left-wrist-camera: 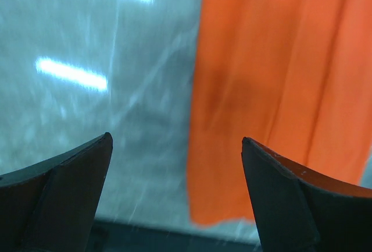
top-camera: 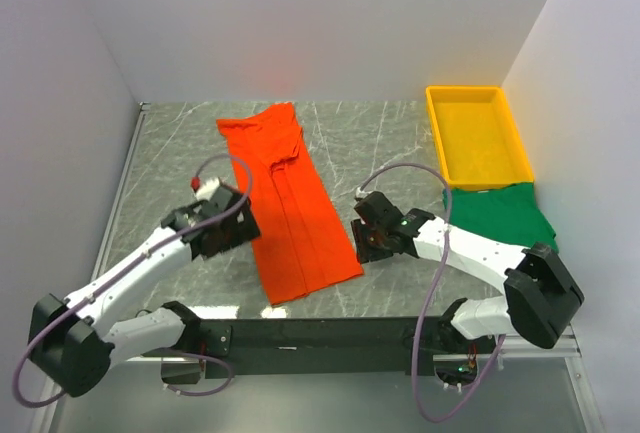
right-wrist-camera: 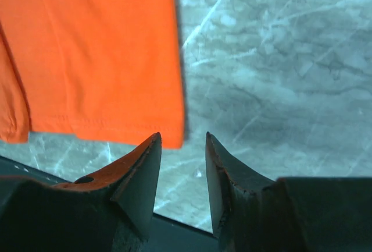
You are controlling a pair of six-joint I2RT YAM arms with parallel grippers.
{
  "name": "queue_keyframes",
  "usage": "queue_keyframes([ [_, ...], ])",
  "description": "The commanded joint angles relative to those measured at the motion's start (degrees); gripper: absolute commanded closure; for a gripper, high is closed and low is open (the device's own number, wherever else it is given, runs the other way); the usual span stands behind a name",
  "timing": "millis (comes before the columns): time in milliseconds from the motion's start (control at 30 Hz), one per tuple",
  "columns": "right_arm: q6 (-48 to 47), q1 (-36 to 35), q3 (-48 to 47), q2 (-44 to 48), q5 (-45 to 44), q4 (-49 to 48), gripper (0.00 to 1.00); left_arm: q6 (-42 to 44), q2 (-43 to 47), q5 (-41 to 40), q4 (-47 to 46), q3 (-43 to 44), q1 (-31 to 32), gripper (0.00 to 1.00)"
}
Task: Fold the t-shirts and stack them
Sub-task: Grab the bottom of the folded rectangular tshirt with both arms
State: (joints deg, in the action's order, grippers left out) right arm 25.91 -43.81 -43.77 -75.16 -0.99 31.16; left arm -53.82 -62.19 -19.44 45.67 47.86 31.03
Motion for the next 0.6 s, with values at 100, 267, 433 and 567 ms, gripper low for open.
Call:
queue_keyframes([
  [100, 1.86, 0.57, 0.79, -2.89, 2.04, -7.16, 0.57, -16.99, 8.31, 5.81, 2.76, -8.73, 11.41, 0.04],
  [267, 2.39, 0.57, 1.49, -5.88, 1.96, -7.96, 0.58, -21.84, 5.25, 6.35, 1.79, -10.68, 18.97, 0.06],
  [433, 2.39, 0.57, 1.93, -7.02, 1.96, -6.81, 0.58, -25.36, -0.29, 5.64, 3.46, -9.45, 24.68, 0.09],
  [567, 2.13, 0.48, 2.37, -8.6, 5.29, -5.67, 0.59, -26.68, -1.79, 5.99, 2.85, -9.45, 26.36, 0.12],
])
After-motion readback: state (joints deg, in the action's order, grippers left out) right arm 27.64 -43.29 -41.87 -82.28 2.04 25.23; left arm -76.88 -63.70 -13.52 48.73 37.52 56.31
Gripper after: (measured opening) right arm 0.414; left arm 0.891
